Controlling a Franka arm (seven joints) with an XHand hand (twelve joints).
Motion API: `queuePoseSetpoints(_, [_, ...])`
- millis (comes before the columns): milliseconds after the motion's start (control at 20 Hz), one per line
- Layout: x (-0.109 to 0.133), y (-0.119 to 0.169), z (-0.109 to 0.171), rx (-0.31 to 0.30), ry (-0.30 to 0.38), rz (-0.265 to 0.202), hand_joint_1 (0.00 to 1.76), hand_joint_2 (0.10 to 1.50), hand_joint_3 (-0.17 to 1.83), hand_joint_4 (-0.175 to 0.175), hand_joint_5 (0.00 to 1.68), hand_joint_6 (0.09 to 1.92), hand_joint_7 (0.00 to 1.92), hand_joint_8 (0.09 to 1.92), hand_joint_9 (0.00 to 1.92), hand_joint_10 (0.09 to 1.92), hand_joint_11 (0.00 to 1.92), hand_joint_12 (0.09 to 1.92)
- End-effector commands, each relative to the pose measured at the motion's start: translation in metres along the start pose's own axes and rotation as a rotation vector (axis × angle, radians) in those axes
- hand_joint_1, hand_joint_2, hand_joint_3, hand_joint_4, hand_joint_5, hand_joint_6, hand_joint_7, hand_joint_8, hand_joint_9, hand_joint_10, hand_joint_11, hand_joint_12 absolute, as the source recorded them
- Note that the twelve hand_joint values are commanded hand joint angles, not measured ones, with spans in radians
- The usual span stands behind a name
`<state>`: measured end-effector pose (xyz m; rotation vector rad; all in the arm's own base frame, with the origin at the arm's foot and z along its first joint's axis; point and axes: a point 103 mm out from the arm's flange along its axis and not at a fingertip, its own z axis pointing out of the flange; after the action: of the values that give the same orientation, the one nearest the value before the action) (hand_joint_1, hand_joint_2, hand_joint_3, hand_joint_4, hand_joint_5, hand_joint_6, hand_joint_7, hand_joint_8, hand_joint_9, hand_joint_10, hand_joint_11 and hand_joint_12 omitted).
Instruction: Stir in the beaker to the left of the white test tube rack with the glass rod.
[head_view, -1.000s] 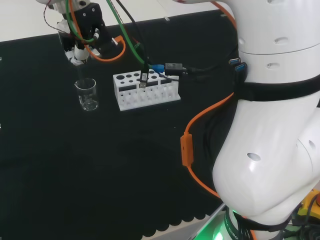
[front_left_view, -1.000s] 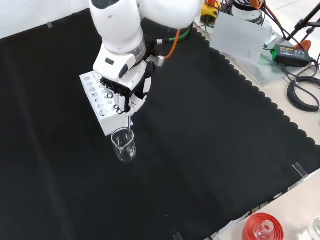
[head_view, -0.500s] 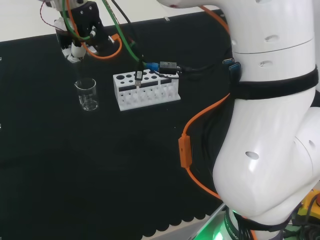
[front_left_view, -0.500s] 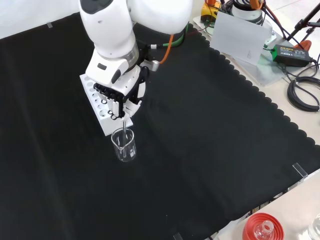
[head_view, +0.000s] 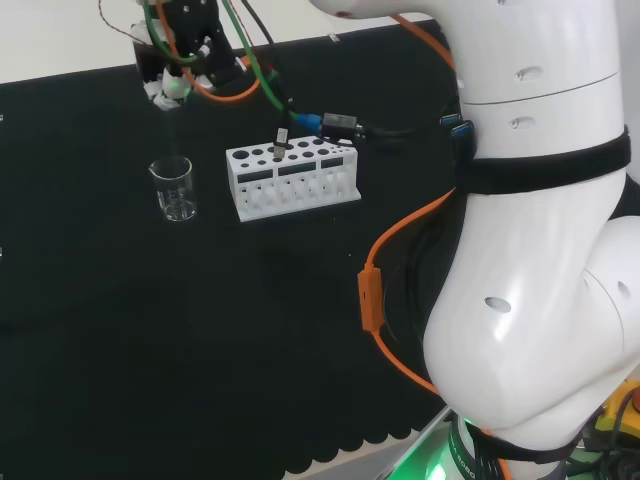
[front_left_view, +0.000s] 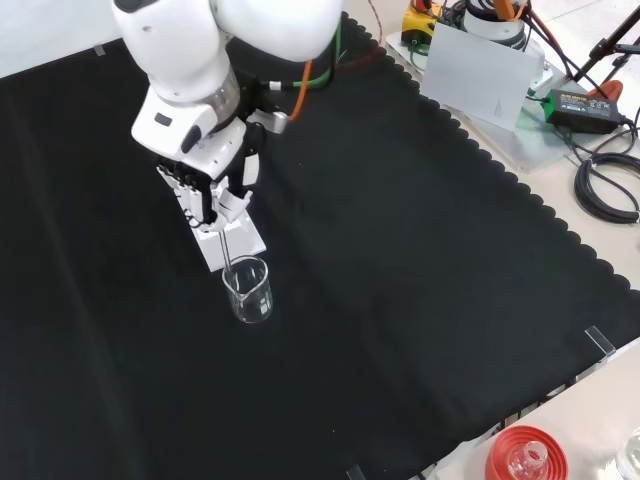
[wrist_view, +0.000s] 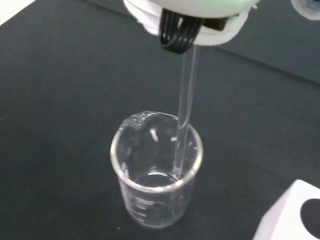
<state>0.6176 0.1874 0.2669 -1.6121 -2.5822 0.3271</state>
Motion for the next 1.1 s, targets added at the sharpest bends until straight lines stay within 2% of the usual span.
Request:
queuePoseSetpoints(50, [-0.024,-0.018,0.001,-0.001,0.015,0.022,1.32,0.75,0.52,-0.175,1.16,0.56,1.34,0.75,1.86,0.21,1.59,0.69])
queuePoseSetpoints(250, [-0.023,-0.029,-0.001,0.005,0.014,0.020,1.32,0.75,0.52,-0.175,1.16,0.56,1.34,0.75,1.86,0.22,1.59,0.69])
queuePoseSetpoints(450, [-0.010,-0.037,-0.004,-0.002,0.008,0.017,1.32,0.75,0.52,-0.175,1.16,0.56,1.34,0.76,1.86,0.22,1.59,0.69])
queuePoseSetpoints(550, [-0.006,-0.037,-0.001,0.023,-0.012,0.017,1.32,0.75,0.52,-0.175,1.16,0.56,1.34,0.76,1.86,0.22,1.59,0.69])
queuePoseSetpoints(900, [0.038,-0.043,-0.001,0.015,-0.025,-0.015,1.32,0.75,0.52,-0.175,1.16,0.57,1.33,0.76,1.86,0.22,1.59,0.69])
queuePoseSetpoints(1100, [0.053,-0.042,0.003,0.023,-0.018,-0.036,1.32,0.75,0.52,-0.175,1.16,0.57,1.33,0.76,1.86,0.22,1.59,0.69])
